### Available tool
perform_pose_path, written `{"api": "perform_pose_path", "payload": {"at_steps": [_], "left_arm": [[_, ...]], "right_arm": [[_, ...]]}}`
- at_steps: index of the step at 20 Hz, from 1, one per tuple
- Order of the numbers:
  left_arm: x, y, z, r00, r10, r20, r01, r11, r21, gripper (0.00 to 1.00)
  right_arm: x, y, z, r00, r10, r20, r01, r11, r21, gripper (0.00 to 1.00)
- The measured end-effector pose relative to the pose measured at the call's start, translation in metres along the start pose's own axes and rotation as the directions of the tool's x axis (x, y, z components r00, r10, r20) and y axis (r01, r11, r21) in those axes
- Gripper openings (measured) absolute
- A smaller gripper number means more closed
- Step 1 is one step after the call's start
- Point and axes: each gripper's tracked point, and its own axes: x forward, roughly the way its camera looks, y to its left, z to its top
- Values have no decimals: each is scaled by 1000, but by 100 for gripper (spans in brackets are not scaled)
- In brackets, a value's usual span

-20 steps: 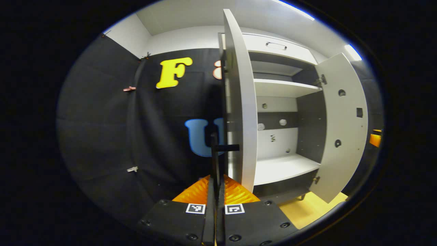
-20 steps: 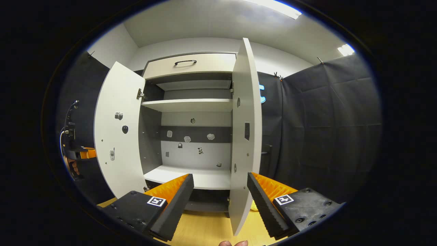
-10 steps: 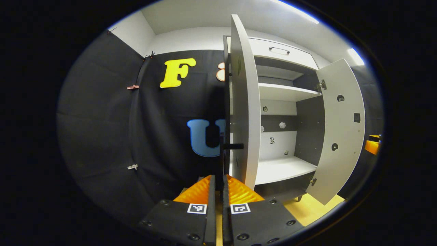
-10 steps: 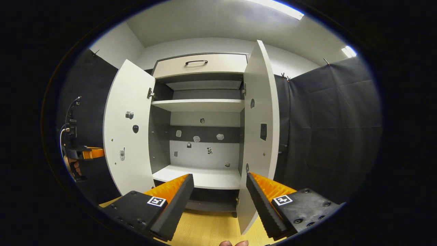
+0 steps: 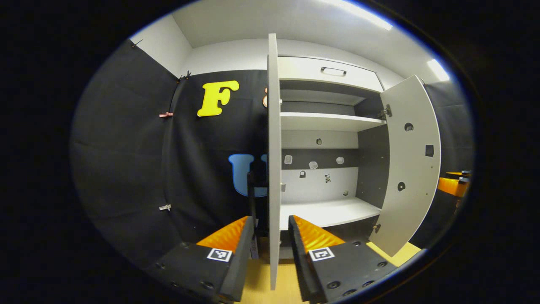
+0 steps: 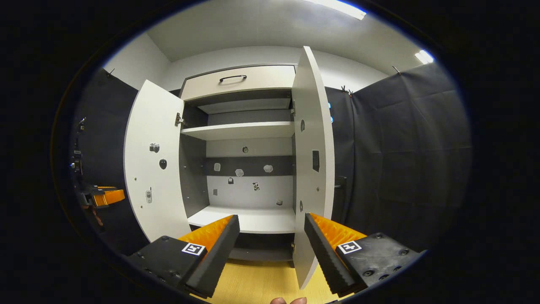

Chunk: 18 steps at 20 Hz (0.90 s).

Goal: Open the right door of the double-door shoe cabinet with the right hand, and open the left door with the left hand.

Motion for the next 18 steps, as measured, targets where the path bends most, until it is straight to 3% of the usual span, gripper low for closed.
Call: {"api": "perform_pose_path", "payload": {"at_steps": [1, 3, 6, 14, 18], "left_arm": [[-3, -7, 2, 1000, -7, 0, 7, 1000, 6, 63], [-9, -19, 5, 1000, -21, 6, 21, 1000, 20, 71], [-14, -35, 9, 999, -30, 18, 30, 999, 17, 97], [-32, -49, 7, 999, 23, 25, -22, 999, -48, 99], [-42, -57, 6, 999, 32, 34, -31, 999, -10, 98]], "right_arm": [[0, 0, 1, 1000, 3, 1, -3, 1000, 3, 98], [2, -1, 1, 1000, 7, 4, -7, 1000, 8, 98], [2, -3, 2, 1000, 10, 8, -10, 1000, 6, 98], [-4, -19, 6, 1000, -1, 21, 0, 1000, 20, 98], [-6, -20, 3, 1000, 1, 18, -2, 1000, 28, 98]]}}
